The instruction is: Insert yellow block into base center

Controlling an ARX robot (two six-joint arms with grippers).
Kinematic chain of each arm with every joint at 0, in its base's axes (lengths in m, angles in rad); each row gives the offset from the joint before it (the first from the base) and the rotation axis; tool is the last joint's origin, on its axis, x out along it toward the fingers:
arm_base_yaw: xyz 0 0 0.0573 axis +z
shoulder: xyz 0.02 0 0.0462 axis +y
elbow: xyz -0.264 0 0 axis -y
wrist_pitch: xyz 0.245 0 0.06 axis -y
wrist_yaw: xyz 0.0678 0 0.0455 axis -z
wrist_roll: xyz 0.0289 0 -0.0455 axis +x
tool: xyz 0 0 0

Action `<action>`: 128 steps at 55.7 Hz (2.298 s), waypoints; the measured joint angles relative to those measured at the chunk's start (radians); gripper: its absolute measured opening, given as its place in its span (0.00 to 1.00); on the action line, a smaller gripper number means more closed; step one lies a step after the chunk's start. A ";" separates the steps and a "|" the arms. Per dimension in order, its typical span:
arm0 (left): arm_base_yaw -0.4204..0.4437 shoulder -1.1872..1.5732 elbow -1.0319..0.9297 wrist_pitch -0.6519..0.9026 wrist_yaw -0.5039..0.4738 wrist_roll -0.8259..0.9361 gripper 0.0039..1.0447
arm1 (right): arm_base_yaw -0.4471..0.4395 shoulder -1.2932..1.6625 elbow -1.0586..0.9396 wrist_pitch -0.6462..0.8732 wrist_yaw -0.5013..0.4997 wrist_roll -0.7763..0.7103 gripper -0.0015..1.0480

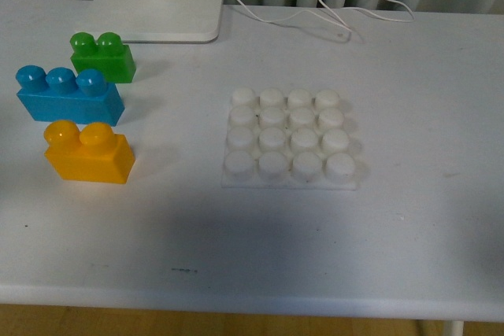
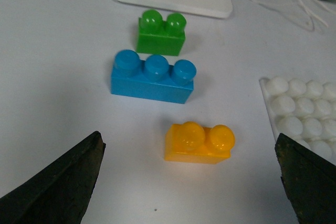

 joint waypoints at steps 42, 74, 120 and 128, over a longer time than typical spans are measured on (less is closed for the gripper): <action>-0.175 0.486 0.206 -0.021 -0.174 -0.030 0.94 | 0.000 0.000 0.000 0.000 0.000 0.000 0.91; -0.193 0.615 0.234 0.029 -0.180 -0.012 0.94 | 0.000 0.000 0.000 0.000 0.000 0.000 0.91; -0.224 0.639 0.245 0.043 -0.184 -0.008 0.63 | 0.000 0.000 0.000 0.000 0.000 0.000 0.91; -0.222 0.629 0.244 0.035 -0.167 -0.010 0.63 | 0.000 0.000 0.000 0.000 0.000 0.000 0.91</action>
